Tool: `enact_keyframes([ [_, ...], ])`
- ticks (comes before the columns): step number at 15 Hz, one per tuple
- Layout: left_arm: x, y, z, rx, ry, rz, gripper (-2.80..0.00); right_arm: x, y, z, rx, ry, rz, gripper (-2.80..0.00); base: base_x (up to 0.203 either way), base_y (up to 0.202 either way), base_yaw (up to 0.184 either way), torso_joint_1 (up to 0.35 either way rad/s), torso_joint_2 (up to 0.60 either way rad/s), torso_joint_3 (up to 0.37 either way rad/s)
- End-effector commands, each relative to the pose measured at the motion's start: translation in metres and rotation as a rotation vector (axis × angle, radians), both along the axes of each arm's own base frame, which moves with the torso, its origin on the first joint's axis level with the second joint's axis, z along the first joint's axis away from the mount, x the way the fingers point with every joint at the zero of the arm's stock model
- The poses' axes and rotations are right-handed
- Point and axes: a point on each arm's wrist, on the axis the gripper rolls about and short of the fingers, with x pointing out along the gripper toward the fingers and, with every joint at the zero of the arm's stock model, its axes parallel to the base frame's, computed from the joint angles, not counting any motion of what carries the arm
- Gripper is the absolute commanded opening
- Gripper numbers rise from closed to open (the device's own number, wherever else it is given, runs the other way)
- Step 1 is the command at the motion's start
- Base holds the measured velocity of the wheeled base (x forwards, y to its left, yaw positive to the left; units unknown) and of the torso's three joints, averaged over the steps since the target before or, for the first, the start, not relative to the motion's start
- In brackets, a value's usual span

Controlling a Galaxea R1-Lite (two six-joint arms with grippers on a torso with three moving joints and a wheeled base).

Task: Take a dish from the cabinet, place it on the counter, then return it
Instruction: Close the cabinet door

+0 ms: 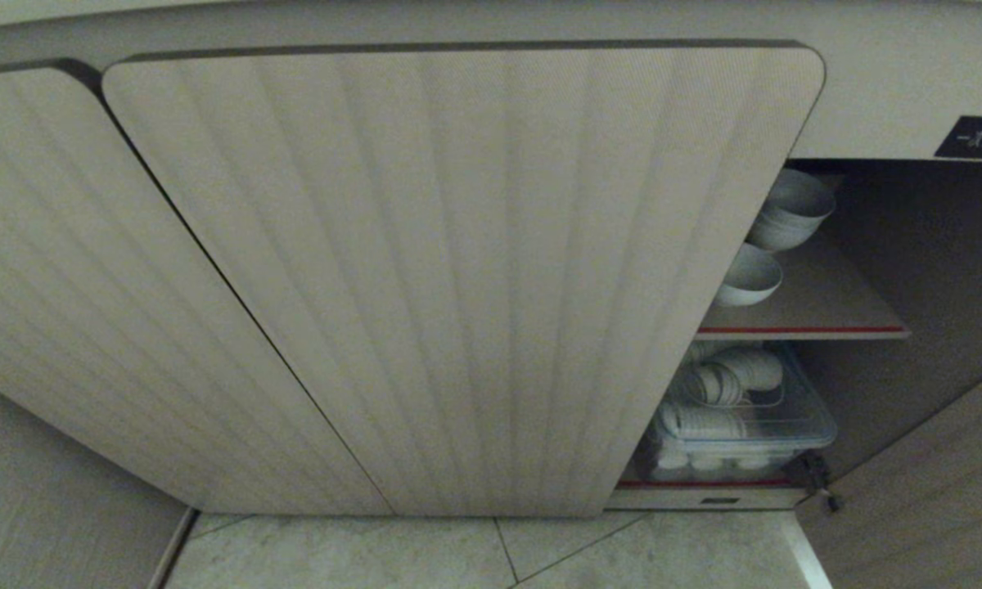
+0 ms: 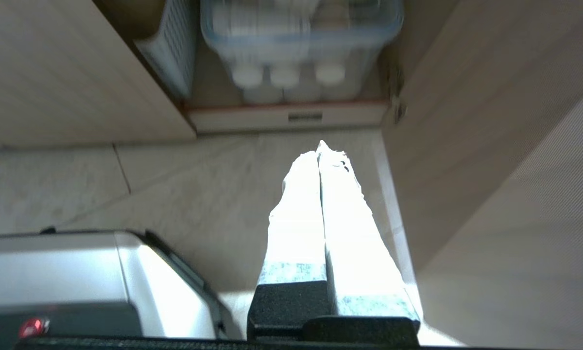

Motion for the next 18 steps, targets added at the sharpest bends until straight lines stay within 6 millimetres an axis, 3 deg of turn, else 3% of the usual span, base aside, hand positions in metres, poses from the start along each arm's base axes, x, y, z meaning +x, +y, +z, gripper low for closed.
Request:
enact_keyframes([
  [1, 0.000, 0.000, 0.000, -0.001, -0.001, 0.000, -2.80, -0.008, 0.000, 0.000, -0.010, -0.092, 0.001, -2.80, 0.000, 0.000, 0.000, 0.000, 0.00, 0.000],
  [9, 0.000, 0.000, 0.000, -0.001, -0.001, 0.000, -2.80, -0.027, 0.001, -0.004, -0.043, -0.332, 0.074, -2.80, 0.000, 0.000, 0.000, 0.000, 0.00, 0.000],
  [18, 0.000, 0.000, 0.000, -0.001, -0.001, 0.000, -2.80, -0.027, 0.001, -0.004, 0.007, -0.332, 0.056, -2.80, 0.000, 0.000, 0.000, 0.000, 0.00, 0.000],
])
